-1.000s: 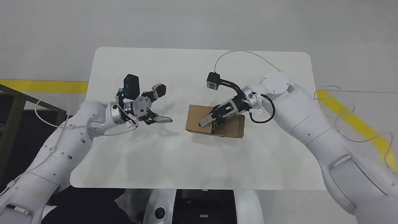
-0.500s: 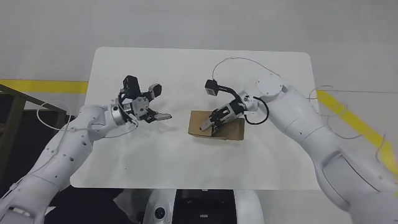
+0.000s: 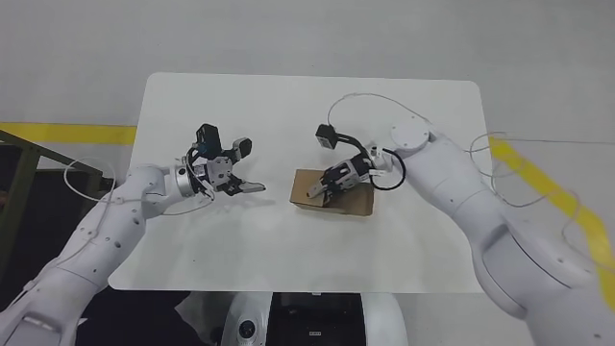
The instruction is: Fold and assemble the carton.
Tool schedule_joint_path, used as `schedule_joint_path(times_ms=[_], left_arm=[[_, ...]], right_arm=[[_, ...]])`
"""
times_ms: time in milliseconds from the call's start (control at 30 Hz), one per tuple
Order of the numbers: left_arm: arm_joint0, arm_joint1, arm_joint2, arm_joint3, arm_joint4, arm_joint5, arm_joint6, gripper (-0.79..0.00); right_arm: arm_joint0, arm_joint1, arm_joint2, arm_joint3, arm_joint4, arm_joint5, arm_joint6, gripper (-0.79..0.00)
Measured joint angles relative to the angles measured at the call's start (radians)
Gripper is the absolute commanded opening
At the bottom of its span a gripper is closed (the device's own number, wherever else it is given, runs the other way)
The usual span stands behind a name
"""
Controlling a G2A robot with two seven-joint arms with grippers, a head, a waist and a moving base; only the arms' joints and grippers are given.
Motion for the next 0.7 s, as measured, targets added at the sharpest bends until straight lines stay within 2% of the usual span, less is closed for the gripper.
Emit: schedule_joint_path(times_ms=[67,100,133,200,233,500,700], left_arm=[[-0.002,-0.003,-0.001,0.007,0.008,-0.006,0.004,0.000],[-0.003,-0.004,-0.002,0.010,0.010,-0.008,0.005,0.000],[-0.003,-0.005,-0.002,0.012,0.013,-0.010,0.006,0.000],[-0.003,-0.008,-0.003,0.015,0.019,-0.012,0.008,0.000],[-0.003,-0.009,-0.003,0.016,0.021,-0.013,0.009,0.000],[-0.005,-0.020,-0.006,0.022,0.041,-0.021,0.014,0.000],[-0.004,-0.026,-0.012,0.027,0.059,-0.022,0.027,0.000]], right_arm=[[0.002,-0.012,-0.006,0.023,0.002,-0.001,-0.001,-0.763],[0.002,-0.016,-0.008,0.033,0.002,-0.002,-0.002,-0.730],[0.003,-0.020,-0.011,0.042,0.002,-0.003,-0.003,-0.656],[0.004,-0.029,-0.014,0.061,0.002,-0.006,-0.006,-0.342],[0.005,-0.032,-0.015,0.068,0.003,-0.007,-0.007,0.000],[0.011,-0.052,-0.021,0.121,-0.012,-0.011,-0.012,0.000],[0.027,-0.047,-0.017,0.169,-0.059,-0.050,-0.050,0.000]])
